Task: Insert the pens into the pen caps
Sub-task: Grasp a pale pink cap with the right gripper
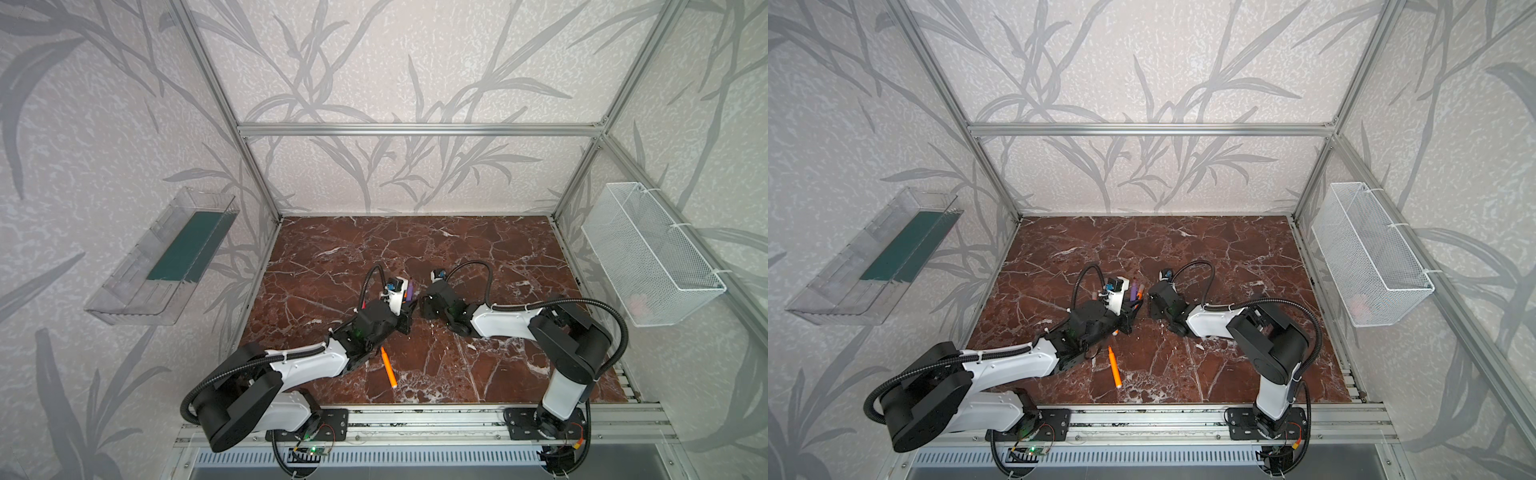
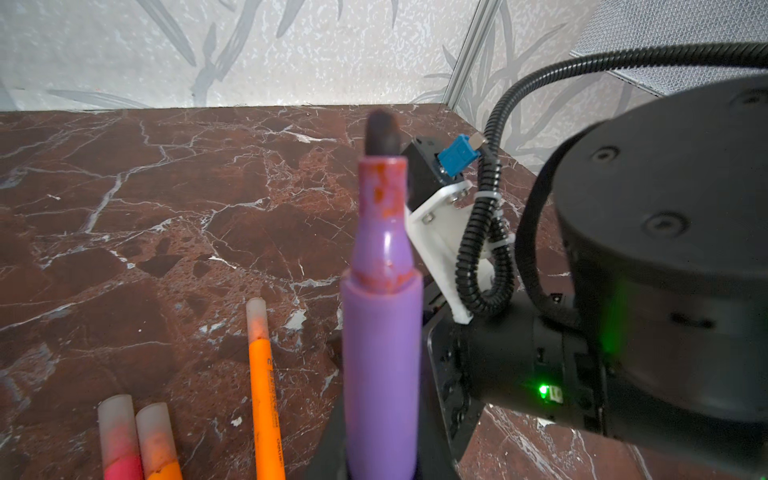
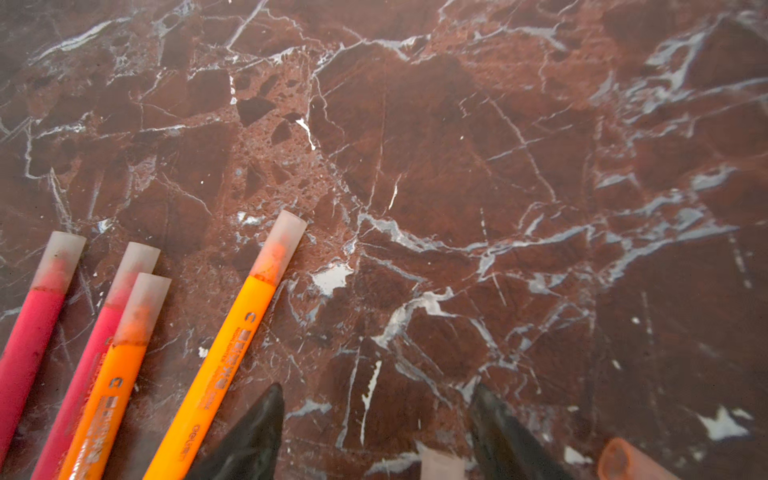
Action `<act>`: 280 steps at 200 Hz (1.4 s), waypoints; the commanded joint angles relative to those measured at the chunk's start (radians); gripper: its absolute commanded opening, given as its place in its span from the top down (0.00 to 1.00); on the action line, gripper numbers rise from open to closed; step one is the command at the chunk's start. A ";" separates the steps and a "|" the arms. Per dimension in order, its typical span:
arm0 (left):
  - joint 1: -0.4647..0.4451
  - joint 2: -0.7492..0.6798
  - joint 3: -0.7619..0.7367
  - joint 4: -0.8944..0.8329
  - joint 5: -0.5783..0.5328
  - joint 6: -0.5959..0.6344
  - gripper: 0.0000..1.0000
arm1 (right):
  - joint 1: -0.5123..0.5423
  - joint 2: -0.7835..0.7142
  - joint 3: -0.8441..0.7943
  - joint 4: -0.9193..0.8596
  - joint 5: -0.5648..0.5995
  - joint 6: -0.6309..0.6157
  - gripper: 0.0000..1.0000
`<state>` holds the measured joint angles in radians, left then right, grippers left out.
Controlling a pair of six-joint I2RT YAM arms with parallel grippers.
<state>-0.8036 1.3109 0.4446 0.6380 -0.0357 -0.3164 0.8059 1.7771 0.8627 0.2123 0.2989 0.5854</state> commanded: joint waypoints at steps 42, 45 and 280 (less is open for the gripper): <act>0.001 -0.036 -0.018 0.032 -0.006 -0.003 1.00 | 0.033 -0.037 -0.033 -0.094 0.083 0.002 0.39; -0.001 -0.035 -0.017 0.032 -0.006 -0.003 1.00 | 0.033 -0.034 -0.032 -0.096 0.082 0.003 0.40; 0.000 -0.028 -0.012 0.037 0.011 -0.001 1.00 | 0.041 0.058 0.019 -0.206 0.095 0.022 0.76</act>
<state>-0.8036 1.2953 0.4362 0.6441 -0.0322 -0.3164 0.8402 1.8034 0.8726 0.0475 0.3946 0.5968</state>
